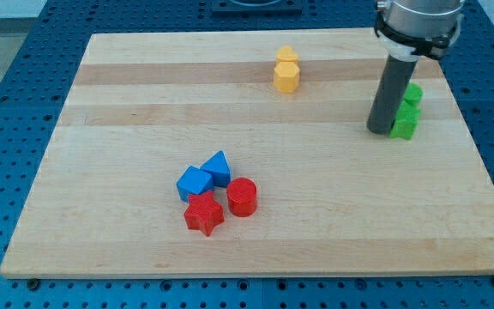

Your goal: Move the yellow heart to the right of the yellow hexagon

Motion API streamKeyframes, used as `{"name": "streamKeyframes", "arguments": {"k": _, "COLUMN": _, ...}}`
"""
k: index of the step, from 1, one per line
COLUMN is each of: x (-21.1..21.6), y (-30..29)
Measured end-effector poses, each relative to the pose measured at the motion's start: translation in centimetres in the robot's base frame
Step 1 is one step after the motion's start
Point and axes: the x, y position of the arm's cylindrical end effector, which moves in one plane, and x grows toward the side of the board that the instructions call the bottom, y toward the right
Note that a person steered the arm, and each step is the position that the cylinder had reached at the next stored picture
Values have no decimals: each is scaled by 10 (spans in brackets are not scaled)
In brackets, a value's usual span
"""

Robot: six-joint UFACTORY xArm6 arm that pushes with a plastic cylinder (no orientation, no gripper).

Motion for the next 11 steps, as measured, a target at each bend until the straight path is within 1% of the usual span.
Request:
{"name": "streamKeyframes", "arguments": {"k": 1, "x": 0, "y": 17}}
{"name": "streamKeyframes", "arguments": {"k": 2, "x": 0, "y": 19}}
{"name": "streamKeyframes", "arguments": {"k": 3, "x": 6, "y": -14}}
{"name": "streamKeyframes", "arguments": {"k": 4, "x": 4, "y": -74}}
{"name": "streamKeyframes", "arguments": {"k": 5, "x": -11, "y": -142}}
{"name": "streamKeyframes", "arguments": {"k": 6, "x": -47, "y": -192}}
{"name": "streamKeyframes", "arguments": {"k": 7, "x": -92, "y": -214}}
{"name": "streamKeyframes", "arguments": {"k": 8, "x": -131, "y": -216}}
{"name": "streamKeyframes", "arguments": {"k": 9, "x": -166, "y": -202}}
{"name": "streamKeyframes", "arguments": {"k": 10, "x": -173, "y": -165}}
{"name": "streamKeyframes", "arguments": {"k": 11, "x": -162, "y": -139}}
